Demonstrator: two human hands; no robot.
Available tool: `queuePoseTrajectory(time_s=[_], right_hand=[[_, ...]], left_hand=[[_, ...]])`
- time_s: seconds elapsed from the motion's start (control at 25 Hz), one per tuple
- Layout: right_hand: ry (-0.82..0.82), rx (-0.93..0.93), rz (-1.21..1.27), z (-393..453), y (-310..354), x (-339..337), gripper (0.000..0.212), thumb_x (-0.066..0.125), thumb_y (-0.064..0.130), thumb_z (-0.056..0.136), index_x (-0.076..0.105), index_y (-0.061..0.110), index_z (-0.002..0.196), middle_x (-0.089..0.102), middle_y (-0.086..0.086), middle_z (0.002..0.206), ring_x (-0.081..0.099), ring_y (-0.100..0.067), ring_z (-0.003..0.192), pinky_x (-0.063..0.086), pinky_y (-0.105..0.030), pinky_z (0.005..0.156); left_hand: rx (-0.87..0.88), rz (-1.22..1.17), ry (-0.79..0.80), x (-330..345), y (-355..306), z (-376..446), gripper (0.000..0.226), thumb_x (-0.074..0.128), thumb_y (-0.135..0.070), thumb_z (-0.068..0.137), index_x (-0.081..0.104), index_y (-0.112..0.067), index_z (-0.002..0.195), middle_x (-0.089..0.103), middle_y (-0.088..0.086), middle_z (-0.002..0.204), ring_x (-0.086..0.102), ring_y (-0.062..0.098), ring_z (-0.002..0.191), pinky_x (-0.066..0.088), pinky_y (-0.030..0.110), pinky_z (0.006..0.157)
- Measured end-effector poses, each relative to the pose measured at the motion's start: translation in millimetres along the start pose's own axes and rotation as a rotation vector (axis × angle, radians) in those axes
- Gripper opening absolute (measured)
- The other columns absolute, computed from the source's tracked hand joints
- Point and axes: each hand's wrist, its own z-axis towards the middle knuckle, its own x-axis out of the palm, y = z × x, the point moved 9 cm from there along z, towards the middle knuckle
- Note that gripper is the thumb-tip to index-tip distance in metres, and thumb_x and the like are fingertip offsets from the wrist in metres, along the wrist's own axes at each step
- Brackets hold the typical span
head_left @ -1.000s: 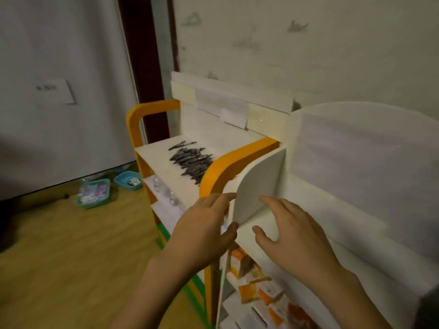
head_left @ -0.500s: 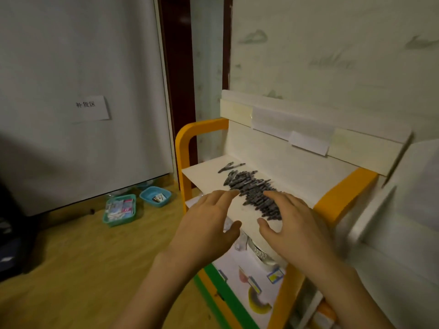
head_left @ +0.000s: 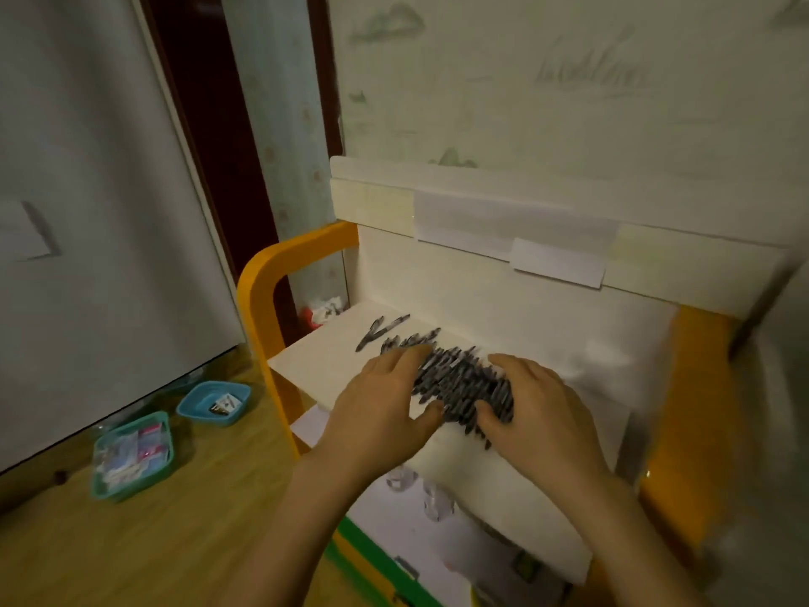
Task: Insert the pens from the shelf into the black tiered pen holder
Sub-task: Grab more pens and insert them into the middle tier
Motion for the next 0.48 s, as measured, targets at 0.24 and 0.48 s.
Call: queuePoseTrajectory(time_s=[0.24, 0.48], right_hand=[[-0.031, 0.141, -0.028, 62.2, -27.2, 32.3, 0.053, 0.058, 0.042, 0.088, 0.044, 0.029, 0.137, 0.056, 0.006, 0.132, 0.052, -0.016, 0.119, 0.047, -0.032, 0.095], [0.030, 0.199, -0.079, 108.7, -31.5, 75.5, 0.053, 0.054, 0.043, 0.091, 0.041, 0.028, 0.140, 0.053, 0.007, 0.134, 0.051, -0.015, 0.120, 0.046, -0.032, 0.096]], left_hand=[[0.025, -0.094, 0.076, 45.6, 43.7, 92.5, 0.067, 0.058, -0.045, 0.089, 0.029, -0.031, 0.147, 0.039, -0.008, 0.147, 0.041, 0.012, 0.130, 0.042, 0.027, 0.095], [-0.126, -0.094, 0.182, 102.0, 126.8, 144.0, 0.065, 0.061, -0.044, 0.088, 0.033, -0.027, 0.145, 0.044, 0.001, 0.144, 0.047, 0.021, 0.127, 0.046, 0.035, 0.093]])
